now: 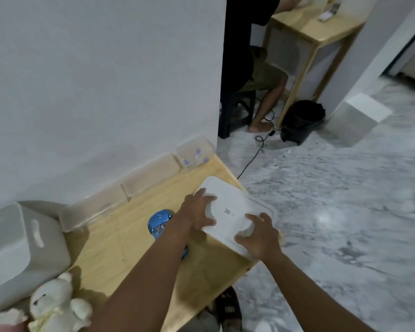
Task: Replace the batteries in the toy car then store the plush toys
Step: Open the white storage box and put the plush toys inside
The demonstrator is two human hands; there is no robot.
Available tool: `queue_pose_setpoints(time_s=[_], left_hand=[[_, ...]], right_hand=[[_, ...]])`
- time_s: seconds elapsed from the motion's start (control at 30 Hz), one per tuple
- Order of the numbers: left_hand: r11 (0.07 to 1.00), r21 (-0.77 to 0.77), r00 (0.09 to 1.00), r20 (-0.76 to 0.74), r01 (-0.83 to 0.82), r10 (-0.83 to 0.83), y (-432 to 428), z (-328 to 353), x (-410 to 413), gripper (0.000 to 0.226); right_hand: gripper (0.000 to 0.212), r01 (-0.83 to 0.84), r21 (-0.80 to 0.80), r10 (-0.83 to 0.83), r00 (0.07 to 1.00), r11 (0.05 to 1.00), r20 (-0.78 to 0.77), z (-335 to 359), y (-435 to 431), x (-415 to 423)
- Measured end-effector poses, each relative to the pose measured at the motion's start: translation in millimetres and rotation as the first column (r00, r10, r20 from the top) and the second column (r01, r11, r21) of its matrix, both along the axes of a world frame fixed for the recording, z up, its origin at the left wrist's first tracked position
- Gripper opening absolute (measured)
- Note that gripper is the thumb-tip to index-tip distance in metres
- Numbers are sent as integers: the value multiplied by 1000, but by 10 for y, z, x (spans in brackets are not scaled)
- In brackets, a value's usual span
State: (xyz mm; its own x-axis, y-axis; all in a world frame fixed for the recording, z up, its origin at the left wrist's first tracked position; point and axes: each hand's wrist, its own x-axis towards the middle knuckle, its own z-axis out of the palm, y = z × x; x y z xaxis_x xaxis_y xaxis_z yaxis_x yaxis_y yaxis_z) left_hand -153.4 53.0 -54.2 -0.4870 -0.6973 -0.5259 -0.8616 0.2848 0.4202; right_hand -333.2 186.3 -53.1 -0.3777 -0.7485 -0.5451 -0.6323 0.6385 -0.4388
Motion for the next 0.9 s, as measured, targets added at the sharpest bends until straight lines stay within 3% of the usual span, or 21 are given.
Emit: queue_pose_setpoints(time_s=[0.17,0.27,0.43,0.53,0.7,0.8,0.87,0.9], left_hand=[[1000,-13,999,40,13,-13,138,-92,30,76],[991,-40,989,-80,-131,128,262,97,104,67],[900,-212,908,-267,-382,323,585,569,622,58],[774,-256,797,-376,-579,473,852,752,1256,52],[431,-417,599,-518,-800,610,1364,982,2434,41],[192,-433,418,-521,-881,744,1724,1029,3046,31],[131,-424,331,-441,-896,835,1956,950,3398,31],[148,-409,311,-368,-900,876,2055,892,3555,36]], right_hand=[[67,-76,76,81,994,994,-70,-35,89,-66],[65,-120,72,131,978,990,-164,116,47,-30],[61,-390,-123,361,910,913,-203,516,-195,495],[60,-538,-202,530,842,818,-96,725,-332,1145],[63,-697,-285,738,673,658,59,956,-246,2396],[68,-764,-280,810,575,581,111,954,-100,3073],[70,-810,-247,846,520,533,118,843,-7,3467],[73,-835,-217,863,493,505,111,760,41,3645]])
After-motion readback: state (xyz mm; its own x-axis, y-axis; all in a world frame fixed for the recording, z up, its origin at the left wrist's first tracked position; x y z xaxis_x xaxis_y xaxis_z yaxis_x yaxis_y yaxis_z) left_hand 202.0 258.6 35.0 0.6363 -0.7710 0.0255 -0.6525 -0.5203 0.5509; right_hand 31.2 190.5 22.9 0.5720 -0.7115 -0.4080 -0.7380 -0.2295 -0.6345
